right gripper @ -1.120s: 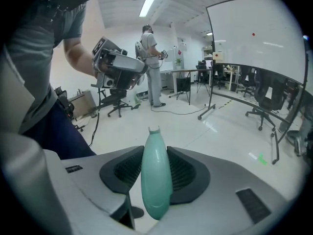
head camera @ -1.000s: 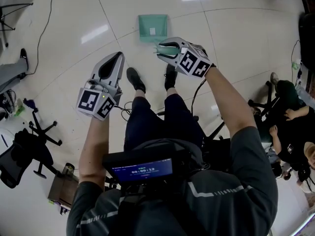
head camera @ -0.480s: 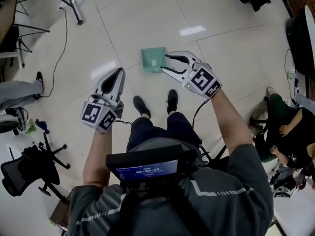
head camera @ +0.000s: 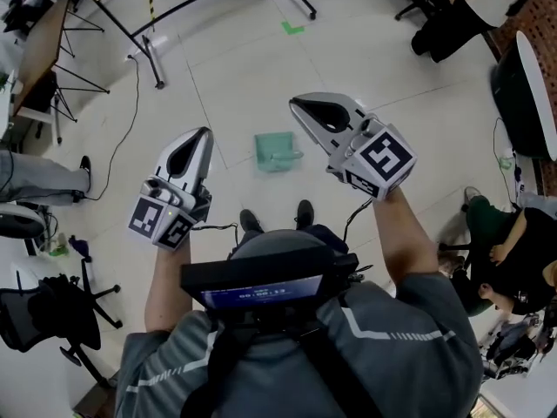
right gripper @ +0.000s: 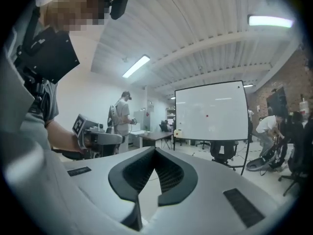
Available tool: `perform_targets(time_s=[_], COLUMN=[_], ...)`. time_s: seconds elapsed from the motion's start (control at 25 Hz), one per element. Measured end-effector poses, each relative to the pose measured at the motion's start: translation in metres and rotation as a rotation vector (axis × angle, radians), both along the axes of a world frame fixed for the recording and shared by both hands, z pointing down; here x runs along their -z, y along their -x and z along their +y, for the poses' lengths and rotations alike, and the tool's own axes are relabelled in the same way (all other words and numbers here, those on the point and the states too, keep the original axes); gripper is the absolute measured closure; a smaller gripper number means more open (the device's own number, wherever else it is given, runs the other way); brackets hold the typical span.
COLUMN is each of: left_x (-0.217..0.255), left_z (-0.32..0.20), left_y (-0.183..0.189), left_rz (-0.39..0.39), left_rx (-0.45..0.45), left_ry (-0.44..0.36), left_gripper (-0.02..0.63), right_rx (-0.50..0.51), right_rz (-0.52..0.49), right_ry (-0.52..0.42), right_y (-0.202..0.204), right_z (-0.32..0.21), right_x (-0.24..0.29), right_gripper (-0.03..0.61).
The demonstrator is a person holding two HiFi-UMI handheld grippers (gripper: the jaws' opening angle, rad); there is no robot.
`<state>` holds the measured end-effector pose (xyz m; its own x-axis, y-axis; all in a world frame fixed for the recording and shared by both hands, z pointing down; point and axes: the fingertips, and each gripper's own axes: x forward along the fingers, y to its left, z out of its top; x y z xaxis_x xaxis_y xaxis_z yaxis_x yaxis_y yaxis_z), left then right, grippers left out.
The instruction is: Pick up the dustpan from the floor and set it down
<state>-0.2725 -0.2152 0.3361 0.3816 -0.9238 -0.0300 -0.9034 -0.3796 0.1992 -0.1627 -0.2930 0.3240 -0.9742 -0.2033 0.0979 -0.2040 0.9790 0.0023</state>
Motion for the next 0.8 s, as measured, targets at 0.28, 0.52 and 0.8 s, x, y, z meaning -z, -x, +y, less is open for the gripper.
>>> perform_targets(time_s=[0.28, 0.52, 0.8], left_x=[0.024, 0.021, 0.034], left_z=[0.003, 0.003, 0.002], left_y=[-0.013, -0.02, -0.032], left_rz=[-0.016, -0.012, -0.016], left_rx=[0.014, 0.024, 0.025], left_ry=[-0.032, -0.021, -0.025], left_gripper=[0.583, 0.583, 0.583], right_rx=[-0.06, -0.074, -0.084], right_rz=[-0.029, -0.019, 0.019], right_ry=[0.018, -0.017, -0.053], right_y=[-0.018, -0.025, -0.033], right_z=[-0.004, -0.006, -0.003], right_x=[0.023, 0.026, 0.032], right_gripper=[0.554, 0.554, 0.554])
